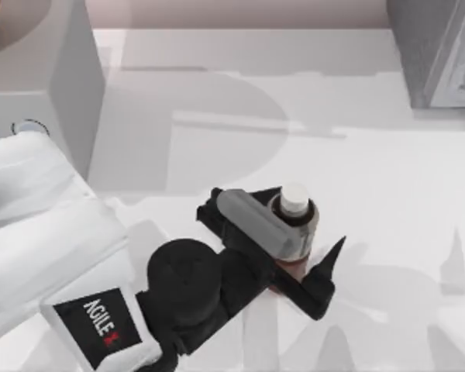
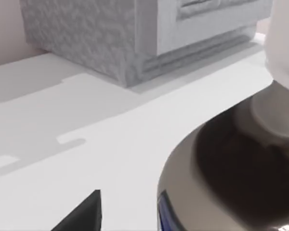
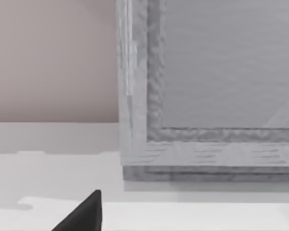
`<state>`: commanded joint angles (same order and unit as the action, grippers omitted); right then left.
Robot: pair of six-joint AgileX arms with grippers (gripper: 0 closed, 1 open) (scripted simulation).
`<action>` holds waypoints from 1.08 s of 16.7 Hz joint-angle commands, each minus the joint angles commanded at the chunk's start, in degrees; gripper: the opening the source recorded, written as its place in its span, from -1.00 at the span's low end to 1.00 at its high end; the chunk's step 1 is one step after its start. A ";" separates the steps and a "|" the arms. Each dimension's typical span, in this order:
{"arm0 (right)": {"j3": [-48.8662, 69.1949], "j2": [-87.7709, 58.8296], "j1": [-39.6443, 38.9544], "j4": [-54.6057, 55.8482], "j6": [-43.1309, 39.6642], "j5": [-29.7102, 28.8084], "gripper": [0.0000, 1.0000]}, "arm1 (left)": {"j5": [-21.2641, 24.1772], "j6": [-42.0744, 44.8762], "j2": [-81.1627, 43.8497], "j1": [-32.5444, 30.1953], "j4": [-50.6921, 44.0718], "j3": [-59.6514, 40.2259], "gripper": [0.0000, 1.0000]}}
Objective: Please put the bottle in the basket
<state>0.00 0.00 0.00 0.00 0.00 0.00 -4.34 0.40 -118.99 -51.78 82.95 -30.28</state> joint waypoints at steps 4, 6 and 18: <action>0.00 0.00 0.00 0.00 0.00 0.00 1.00 | 0.00 0.00 0.00 0.00 0.00 0.00 0.85; 0.00 0.00 0.00 0.00 0.00 0.00 1.00 | 0.00 0.00 0.00 0.00 0.00 0.00 0.55; 0.00 0.00 0.00 0.00 0.00 0.00 1.00 | 0.00 0.00 0.00 0.00 0.00 0.00 -1.00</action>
<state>0.00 0.00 0.00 0.00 0.00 0.00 -4.34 0.40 -118.99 -51.78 82.95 -30.28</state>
